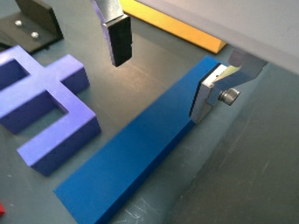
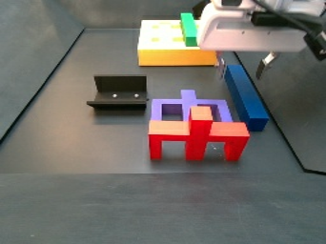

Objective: Pick up the blue object. Move up. Move to above the board. Insert the blue object.
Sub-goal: Pick up the blue object.

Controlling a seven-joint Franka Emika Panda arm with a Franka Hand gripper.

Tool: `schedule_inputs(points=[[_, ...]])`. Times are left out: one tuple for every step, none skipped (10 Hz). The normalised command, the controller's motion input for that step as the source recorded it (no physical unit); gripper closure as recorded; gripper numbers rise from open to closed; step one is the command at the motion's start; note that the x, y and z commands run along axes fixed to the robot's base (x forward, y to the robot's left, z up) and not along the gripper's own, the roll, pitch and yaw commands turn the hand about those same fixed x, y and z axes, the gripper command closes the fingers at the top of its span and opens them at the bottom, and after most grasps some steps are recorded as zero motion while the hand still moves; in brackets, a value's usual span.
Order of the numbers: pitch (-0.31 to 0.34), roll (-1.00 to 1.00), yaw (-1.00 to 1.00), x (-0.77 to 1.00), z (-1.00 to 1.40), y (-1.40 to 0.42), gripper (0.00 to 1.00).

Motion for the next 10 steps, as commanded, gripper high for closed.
schedule_inputs(points=[[0.000, 0.16, -0.01, -0.06, -0.38, 0.00, 0.00], [0.000, 0.15, 0.00, 0.00, -0.39, 0.00, 0.00], [0.003, 0.10, 0.00, 0.07, -0.45, 0.00, 0.00], [0.000, 0.08, -0.03, 0.06, -0.47, 0.03, 0.00], [0.043, 0.08, -0.04, 0.07, -0.40, 0.13, 0.00], [0.050, 0.10, -0.10, 0.00, -0.34, 0.28, 0.00], [0.039, 0.09, -0.09, 0.00, -0.30, 0.24, 0.00], [0.027, 0.09, -0.08, 0.00, -0.17, 0.13, 0.00], [0.009, 0.11, -0.08, 0.00, 0.00, -0.09, 0.00], [0.000, 0.08, -0.12, 0.00, 0.00, -0.14, 0.00]])
